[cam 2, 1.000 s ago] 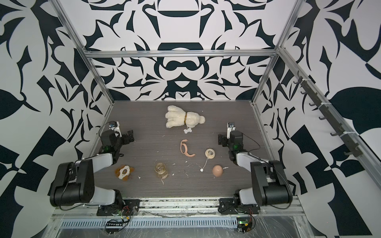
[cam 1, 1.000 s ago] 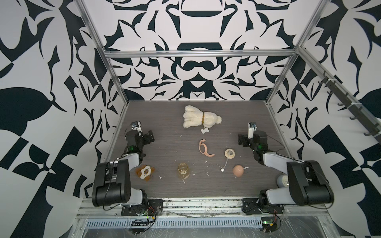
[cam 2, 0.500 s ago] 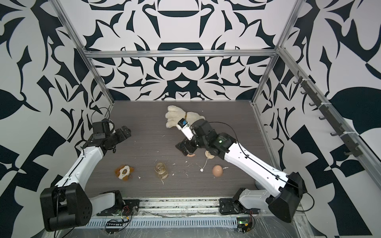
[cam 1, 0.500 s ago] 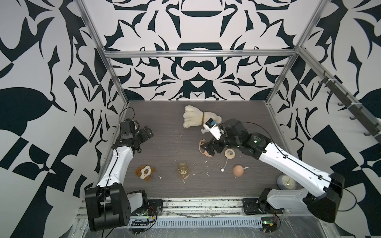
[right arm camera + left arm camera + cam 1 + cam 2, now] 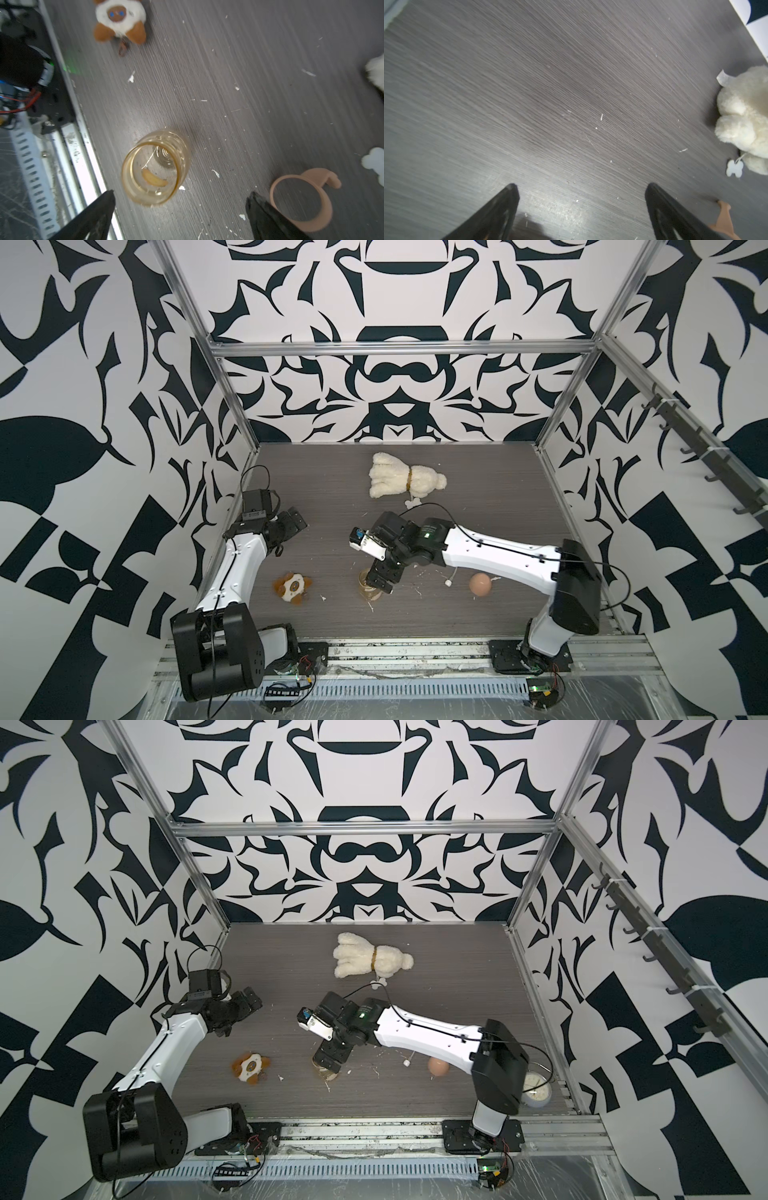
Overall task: Assemble the baby bottles
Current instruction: Pick up the baby bottle from the center of the board.
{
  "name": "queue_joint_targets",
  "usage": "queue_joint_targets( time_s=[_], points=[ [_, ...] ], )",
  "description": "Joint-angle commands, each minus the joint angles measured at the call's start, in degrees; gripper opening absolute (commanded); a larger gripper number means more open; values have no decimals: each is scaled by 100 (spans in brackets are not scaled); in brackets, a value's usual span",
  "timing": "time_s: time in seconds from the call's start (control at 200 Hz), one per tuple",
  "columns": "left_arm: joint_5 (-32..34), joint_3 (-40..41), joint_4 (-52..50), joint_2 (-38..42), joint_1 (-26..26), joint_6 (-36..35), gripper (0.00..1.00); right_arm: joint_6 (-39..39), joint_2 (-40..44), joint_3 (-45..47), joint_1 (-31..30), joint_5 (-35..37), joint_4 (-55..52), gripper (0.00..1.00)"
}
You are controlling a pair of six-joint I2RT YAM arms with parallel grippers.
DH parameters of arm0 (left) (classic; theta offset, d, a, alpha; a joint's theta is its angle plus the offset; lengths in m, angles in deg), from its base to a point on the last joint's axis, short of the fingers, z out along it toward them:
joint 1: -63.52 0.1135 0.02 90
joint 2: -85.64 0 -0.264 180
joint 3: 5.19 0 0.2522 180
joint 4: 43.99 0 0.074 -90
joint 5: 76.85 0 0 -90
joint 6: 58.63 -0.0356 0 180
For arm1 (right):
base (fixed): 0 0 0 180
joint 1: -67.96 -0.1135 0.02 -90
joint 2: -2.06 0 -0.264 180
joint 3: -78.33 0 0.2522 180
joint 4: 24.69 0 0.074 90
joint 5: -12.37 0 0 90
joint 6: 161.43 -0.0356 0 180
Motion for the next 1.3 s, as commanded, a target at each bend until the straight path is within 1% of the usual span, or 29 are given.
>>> queue_joint_targets(
  time_s=[0.0, 0.105, 0.18, 0.405, 0.56, 0.715, 0.755, 0.95, 0.97, 1.03, 1.065, 1.295],
  points=[
    [28, -10, -87, 291, 123, 127, 99, 137, -78, -296, -6, 111, 389, 100],
    [-6, -10, -155, 358, 130, 104, 99, 84, -181, -336, -14, -164, 437, 100],
    [-16, 7, -164, 355, 143, 91, 99, 22, -162, -218, -8, -214, 517, 100],
    [-99, 55, -64, 312, 139, 81, 99, 61, -318, -228, -23, -168, 527, 100],
    [-120, 103, -19, 219, 139, 84, 99, 296, -657, -537, -44, -176, 280, 100],
    [-72, 182, 55, 278, 140, 39, 99, 402, -717, -481, -47, -148, 241, 100],
    [-66, 183, 52, 289, 143, 21, 99, 449, -748, -485, -51, -162, 237, 99],
    [-28, 216, 64, 401, 139, -32, 99, 597, -737, -541, -51, -200, 138, 87],
    [-28, 214, 65, 403, 144, -33, 99, 604, -727, -541, -49, -208, 131, 85],
    [-52, 201, 74, 400, 142, -49, 99, 655, -722, -548, -47, -244, 100, 72],
    [-54, 200, 78, 393, 144, -59, 99, 687, -722, -550, -49, -249, 79, 67],
    [-61, 157, 64, 368, 142, -166, 99, 847, -598, -493, -49, -479, 89, 52]
  ],
)
